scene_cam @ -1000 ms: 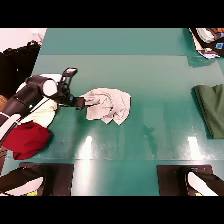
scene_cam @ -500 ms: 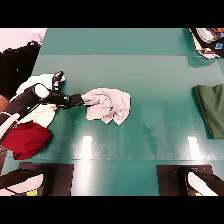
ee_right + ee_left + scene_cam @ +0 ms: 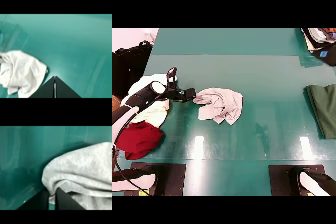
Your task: Fold the shirts.
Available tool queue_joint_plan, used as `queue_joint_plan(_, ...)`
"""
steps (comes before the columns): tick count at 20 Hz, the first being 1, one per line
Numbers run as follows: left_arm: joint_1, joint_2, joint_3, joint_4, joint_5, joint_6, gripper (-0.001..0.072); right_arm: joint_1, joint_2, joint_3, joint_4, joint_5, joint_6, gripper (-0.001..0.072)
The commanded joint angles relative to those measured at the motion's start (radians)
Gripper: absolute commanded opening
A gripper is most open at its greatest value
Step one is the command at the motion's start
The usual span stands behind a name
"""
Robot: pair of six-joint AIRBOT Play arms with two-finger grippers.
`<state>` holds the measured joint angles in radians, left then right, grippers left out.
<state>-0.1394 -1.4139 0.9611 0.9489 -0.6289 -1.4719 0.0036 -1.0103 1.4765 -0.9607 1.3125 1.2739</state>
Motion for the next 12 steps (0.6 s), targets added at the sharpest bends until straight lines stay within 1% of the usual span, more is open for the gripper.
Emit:
queue_joint_plan(1, 0.001, -0.008, 0.051, -0.022, -0.033, 0.057, 0.0024, 0.001, 0.000, -0.144, 0.000, -0.003, 0.001, 0.0012)
queue_joint_plan(2, 0.001, -0.005, 0.078, -0.017, -0.060, 0.080, 0.0024, 0.001, -0.003, -0.208, 0.002, -0.003, 0.001, 0.0016)
queue_joint_plan(3, 0.001, -0.004, 0.108, -0.012, -0.086, 0.097, 0.0024, 0.008, -0.014, -0.278, 0.004, -0.001, 0.001, 0.0120)
queue_joint_plan(4, 0.001, -0.004, 0.140, -0.010, -0.108, 0.110, 0.0024, 0.024, -0.034, -0.342, 0.008, -0.003, 0.001, 0.0294)
queue_joint_plan(5, 0.001, -0.004, 0.167, -0.010, -0.124, 0.124, 0.0024, 0.054, -0.066, -0.410, 0.033, -0.004, 0.001, 0.0383)
queue_joint_plan(7, 0.001, -0.004, 0.201, -0.010, -0.142, 0.127, 0.0023, 0.138, -0.157, -0.521, 0.109, -0.053, 0.001, 0.0383)
queue_joint_plan(9, 0.001, -0.004, 0.210, -0.010, -0.149, 0.130, 0.0024, 0.243, -0.268, -0.586, 0.167, -0.181, 0.000, 0.0382)
queue_joint_plan(10, 0.001, -0.004, 0.209, -0.007, -0.156, 0.131, 0.0024, 0.298, -0.325, -0.600, 0.188, -0.252, 0.000, 0.0382)
queue_joint_plan(12, 0.001, -0.004, 0.210, -0.006, -0.169, 0.146, 0.0024, 0.386, -0.427, -0.583, 0.233, -0.345, 0.000, 0.0382)
